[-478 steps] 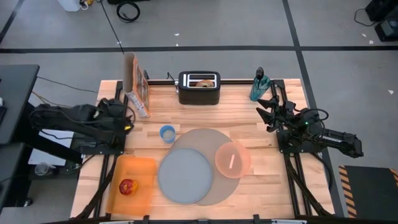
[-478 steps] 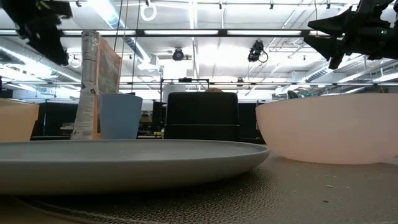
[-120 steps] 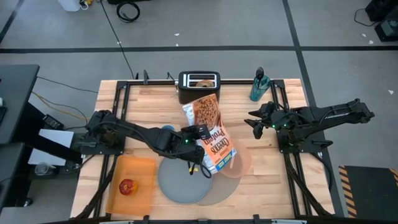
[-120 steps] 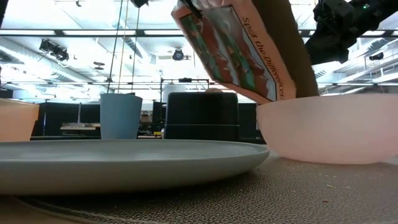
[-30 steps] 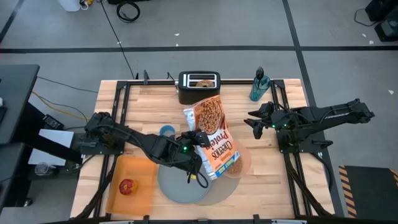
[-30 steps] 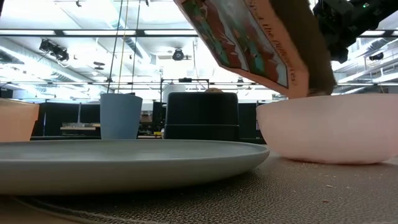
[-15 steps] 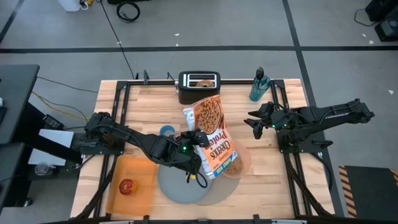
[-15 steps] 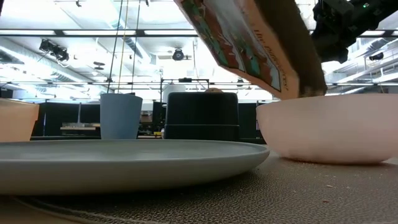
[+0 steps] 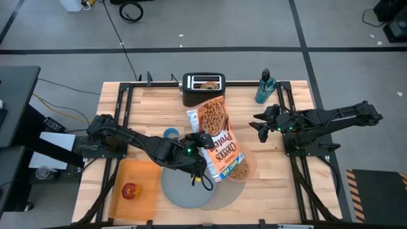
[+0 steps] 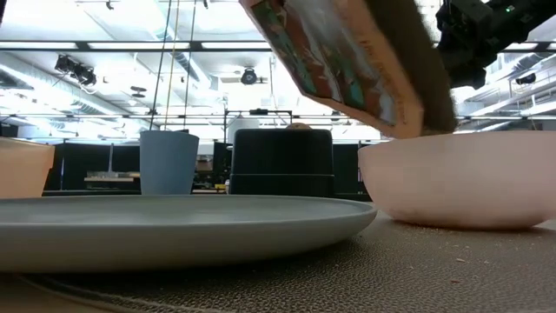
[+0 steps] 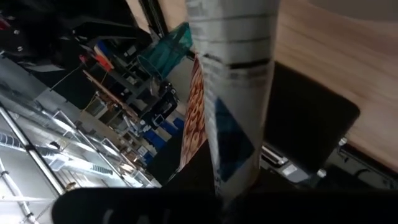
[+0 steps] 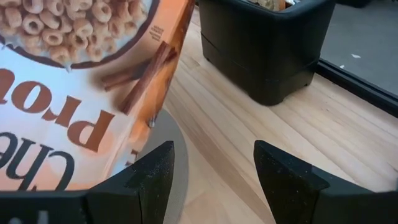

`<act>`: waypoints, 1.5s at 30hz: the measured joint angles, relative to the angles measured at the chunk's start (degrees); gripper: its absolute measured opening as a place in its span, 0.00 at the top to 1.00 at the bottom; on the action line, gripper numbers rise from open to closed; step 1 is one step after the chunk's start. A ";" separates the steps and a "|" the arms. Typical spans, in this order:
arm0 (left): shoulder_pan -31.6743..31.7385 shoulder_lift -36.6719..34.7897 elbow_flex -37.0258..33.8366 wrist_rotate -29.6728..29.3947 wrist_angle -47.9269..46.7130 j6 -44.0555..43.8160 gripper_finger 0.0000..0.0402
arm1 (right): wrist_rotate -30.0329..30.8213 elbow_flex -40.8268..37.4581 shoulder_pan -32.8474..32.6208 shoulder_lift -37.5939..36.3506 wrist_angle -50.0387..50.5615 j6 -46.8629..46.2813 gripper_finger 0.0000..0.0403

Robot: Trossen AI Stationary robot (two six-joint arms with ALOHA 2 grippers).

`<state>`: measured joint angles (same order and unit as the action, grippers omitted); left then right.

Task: Arrange a breakfast setting
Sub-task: Pour the cereal from the cereal box into the light orange bowl

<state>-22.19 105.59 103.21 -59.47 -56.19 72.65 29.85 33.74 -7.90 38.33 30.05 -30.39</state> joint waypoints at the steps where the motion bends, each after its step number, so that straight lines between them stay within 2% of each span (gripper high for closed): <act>1: -0.37 0.01 0.01 0.02 -0.32 0.07 0.97 | 0.00 0.00 -0.02 -0.02 -0.11 0.00 0.43; 45: 0.33 -1.56 0.01 0.13 -1.56 -1.72 0.97 | -0.44 -0.01 -0.01 -0.02 0.11 -0.07 0.43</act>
<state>-21.86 104.03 103.22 -59.34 -57.76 70.94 29.41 33.72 -7.91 38.30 30.15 -30.46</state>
